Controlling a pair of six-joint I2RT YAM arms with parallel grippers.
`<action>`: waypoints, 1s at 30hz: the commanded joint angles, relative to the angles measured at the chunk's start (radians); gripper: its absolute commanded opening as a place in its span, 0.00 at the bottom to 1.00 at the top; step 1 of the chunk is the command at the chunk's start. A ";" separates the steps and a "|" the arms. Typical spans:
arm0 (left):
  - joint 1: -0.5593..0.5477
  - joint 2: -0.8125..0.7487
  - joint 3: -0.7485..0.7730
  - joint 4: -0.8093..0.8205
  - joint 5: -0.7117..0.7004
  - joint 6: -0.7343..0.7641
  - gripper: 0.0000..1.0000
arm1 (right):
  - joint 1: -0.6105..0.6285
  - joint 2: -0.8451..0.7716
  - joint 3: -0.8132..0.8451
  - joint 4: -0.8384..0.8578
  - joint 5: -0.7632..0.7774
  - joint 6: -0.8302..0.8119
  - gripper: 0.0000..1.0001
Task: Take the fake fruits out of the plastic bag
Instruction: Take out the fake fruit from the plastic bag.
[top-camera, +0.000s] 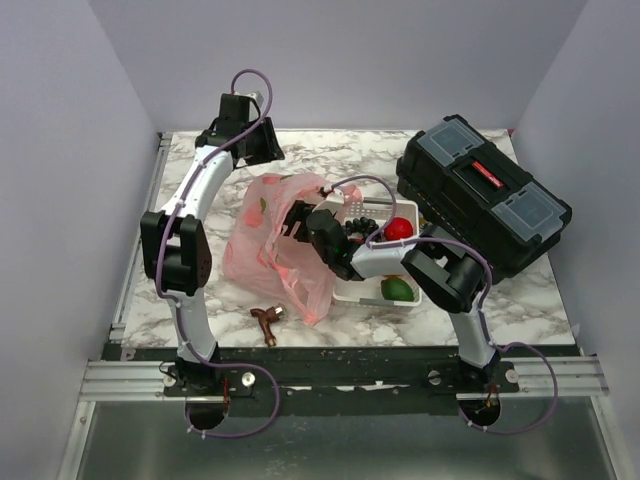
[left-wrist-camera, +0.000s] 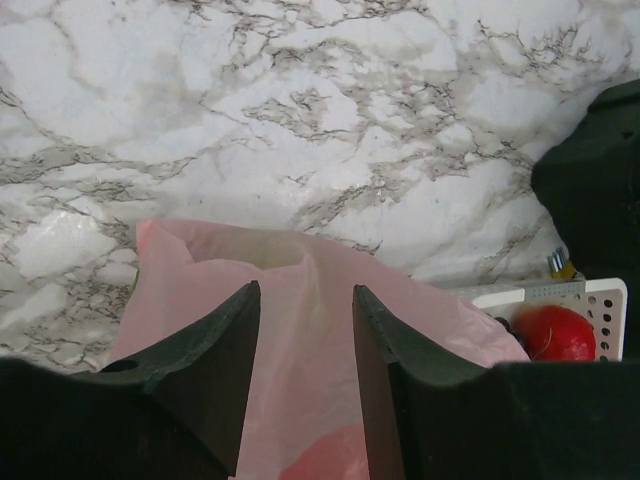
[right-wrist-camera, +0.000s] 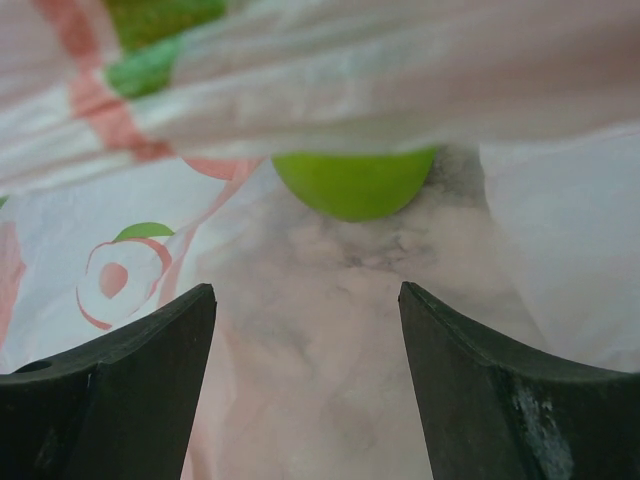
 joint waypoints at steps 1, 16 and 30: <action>-0.011 0.085 0.086 -0.092 -0.041 -0.081 0.42 | 0.000 0.036 0.035 0.018 -0.025 0.034 0.77; -0.044 0.228 0.017 -0.060 -0.041 -0.141 0.44 | -0.024 0.045 0.041 -0.015 -0.012 -0.002 0.86; -0.044 0.173 -0.147 -0.019 0.123 -0.118 0.40 | -0.050 0.165 0.183 -0.074 -0.065 -0.041 0.91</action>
